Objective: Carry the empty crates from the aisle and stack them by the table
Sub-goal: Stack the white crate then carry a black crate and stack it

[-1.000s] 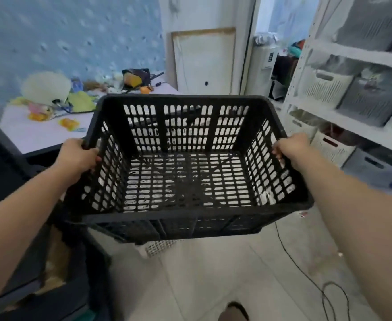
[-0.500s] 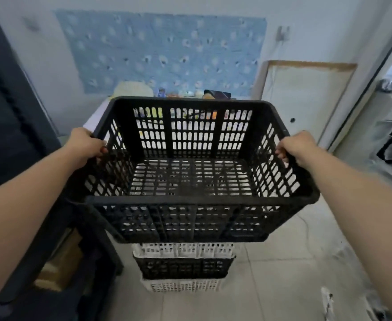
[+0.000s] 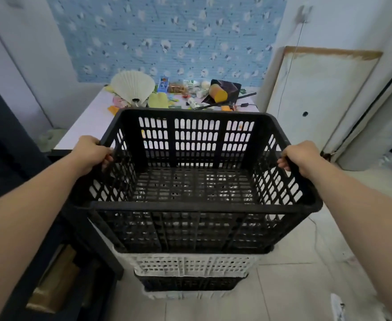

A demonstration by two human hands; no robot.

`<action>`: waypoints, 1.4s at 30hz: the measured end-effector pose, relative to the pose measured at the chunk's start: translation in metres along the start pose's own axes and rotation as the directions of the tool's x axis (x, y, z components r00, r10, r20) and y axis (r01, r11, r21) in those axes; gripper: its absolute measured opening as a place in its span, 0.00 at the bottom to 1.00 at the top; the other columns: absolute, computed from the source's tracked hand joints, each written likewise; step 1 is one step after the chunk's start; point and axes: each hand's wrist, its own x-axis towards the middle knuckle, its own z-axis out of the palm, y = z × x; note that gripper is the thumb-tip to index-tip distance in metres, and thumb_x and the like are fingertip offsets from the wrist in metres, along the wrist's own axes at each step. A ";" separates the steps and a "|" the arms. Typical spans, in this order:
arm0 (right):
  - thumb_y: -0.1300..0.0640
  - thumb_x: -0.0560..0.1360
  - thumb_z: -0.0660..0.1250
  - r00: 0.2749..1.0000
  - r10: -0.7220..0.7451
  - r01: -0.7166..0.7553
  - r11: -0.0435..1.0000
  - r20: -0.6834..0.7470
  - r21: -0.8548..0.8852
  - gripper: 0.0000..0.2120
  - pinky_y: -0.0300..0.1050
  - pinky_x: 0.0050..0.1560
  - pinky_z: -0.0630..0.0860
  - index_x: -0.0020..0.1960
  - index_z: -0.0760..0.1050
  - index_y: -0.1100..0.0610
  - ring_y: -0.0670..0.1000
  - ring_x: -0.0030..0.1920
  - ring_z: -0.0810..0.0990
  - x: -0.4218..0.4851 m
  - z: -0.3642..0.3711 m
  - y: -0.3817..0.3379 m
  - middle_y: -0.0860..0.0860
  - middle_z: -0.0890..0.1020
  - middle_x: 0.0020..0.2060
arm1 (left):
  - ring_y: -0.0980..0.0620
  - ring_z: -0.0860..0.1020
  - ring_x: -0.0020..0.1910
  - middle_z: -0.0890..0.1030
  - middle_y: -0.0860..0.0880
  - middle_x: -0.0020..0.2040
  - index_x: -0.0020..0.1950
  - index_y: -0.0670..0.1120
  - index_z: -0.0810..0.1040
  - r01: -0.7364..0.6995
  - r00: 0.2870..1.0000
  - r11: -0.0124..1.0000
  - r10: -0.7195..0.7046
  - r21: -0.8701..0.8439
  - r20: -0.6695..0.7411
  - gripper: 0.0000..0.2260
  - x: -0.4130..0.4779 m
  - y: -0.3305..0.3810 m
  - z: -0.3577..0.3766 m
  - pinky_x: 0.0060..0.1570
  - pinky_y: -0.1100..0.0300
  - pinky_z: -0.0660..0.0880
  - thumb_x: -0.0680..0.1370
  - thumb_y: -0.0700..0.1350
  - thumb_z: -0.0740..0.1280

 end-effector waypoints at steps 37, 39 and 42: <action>0.52 0.59 0.80 0.984 -0.007 -0.029 0.979 0.176 0.203 0.41 0.57 0.62 0.75 0.69 0.69 0.52 0.52 0.63 0.77 -0.058 0.074 0.282 0.48 0.76 0.65 | 0.46 0.64 0.72 0.62 0.44 0.74 0.74 0.44 0.52 0.103 0.992 0.994 -0.101 0.025 -0.075 0.49 -0.121 -0.251 0.126 0.70 0.48 0.65 0.63 0.46 0.80; 0.49 0.57 0.81 0.980 -0.066 0.029 0.980 0.189 0.196 0.41 0.55 0.61 0.76 0.67 0.70 0.50 0.50 0.62 0.77 -0.063 0.075 0.285 0.46 0.77 0.63 | 0.47 0.64 0.71 0.62 0.43 0.73 0.72 0.42 0.54 0.081 0.994 0.996 -0.077 0.042 -0.081 0.47 -0.124 -0.250 0.128 0.69 0.53 0.65 0.62 0.45 0.80; 0.58 0.61 0.81 0.966 -0.174 0.156 0.982 0.189 0.105 0.42 0.29 0.55 0.74 0.69 0.64 0.57 0.46 0.61 0.74 -0.073 0.077 0.287 0.45 0.74 0.61 | 0.47 0.65 0.69 0.64 0.42 0.70 0.68 0.41 0.57 0.089 0.989 0.993 -0.078 0.084 -0.127 0.45 -0.128 -0.251 0.131 0.68 0.55 0.66 0.61 0.45 0.81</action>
